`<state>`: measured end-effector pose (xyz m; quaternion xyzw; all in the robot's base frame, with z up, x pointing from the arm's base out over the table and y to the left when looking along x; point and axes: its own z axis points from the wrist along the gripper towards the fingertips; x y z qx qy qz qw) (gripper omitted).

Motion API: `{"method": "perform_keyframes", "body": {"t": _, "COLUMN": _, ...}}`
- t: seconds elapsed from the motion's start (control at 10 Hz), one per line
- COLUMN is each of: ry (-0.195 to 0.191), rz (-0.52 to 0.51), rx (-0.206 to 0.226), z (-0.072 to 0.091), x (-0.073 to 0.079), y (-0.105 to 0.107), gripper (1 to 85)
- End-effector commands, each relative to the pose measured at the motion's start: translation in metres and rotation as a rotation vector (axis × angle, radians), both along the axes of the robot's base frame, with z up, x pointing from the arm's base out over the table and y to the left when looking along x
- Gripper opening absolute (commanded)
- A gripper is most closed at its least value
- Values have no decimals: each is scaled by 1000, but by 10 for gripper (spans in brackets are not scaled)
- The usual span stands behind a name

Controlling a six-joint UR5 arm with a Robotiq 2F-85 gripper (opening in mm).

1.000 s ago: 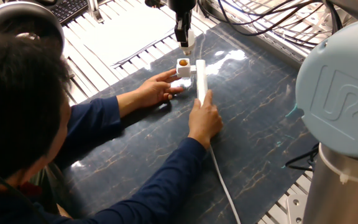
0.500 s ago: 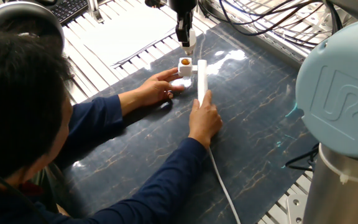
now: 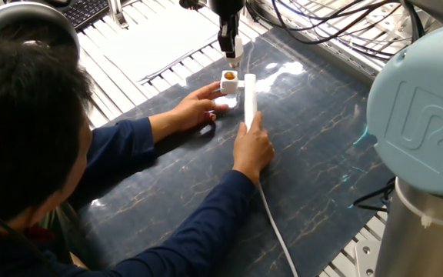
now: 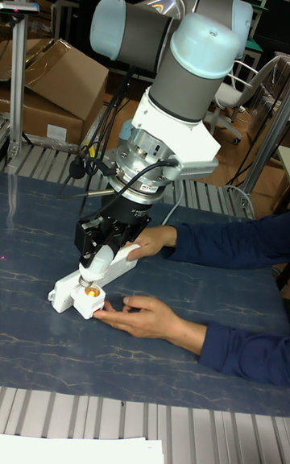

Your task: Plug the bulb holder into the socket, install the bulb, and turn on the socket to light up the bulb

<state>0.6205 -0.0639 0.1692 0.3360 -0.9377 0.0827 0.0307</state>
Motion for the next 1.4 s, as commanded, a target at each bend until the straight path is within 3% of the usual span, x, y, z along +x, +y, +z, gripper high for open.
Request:
{"method": "perform_keyframes", "body": {"t": 0.0, "ry": -1, "rz": -2, "rx": 14, "z": 0, "x": 0, "y": 3, "gripper": 10}}
{"method": "perform_keyframes", "body": {"t": 0.5, "ry": -2, "rz": -53, "rx": 129, "z": -5, "x": 2, "y": 48, "gripper": 10}}
{"method": "perform_keyframes", "body": {"t": 1.0, "ry": -11, "rz": -22, "rx": 119, "z": -5, "x": 4, "y": 38, "gripper": 10}}
{"method": "perform_keyframes", "body": {"t": 1.3, "ry": -18, "rz": 11, "rx": 184, "z": -15, "x": 5, "y": 37, "gripper": 10}}
